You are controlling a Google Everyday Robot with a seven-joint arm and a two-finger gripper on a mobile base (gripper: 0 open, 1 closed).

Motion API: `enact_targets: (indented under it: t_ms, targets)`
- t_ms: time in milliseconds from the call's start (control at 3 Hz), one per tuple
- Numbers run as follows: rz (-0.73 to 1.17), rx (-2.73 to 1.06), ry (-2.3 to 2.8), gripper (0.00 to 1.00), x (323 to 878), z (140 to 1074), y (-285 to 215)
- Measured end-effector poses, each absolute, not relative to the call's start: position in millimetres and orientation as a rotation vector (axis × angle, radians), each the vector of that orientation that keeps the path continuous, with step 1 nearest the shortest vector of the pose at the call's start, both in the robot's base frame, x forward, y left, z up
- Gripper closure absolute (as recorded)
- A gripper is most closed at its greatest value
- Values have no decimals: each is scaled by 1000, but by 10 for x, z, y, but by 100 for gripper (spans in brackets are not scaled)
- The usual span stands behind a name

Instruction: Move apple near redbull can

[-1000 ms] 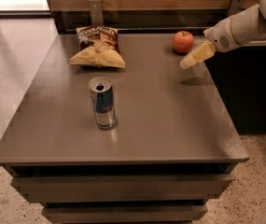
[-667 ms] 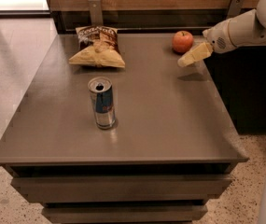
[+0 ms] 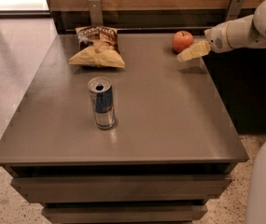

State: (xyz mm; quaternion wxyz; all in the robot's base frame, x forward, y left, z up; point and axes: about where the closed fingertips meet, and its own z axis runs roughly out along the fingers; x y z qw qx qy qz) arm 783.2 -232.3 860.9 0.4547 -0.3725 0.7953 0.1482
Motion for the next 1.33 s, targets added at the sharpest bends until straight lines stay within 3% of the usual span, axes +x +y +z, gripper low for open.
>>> enact_targets:
  t_ms: [1333]
  targets:
    - [456,-893,1923,0,8176,8527,-2185]
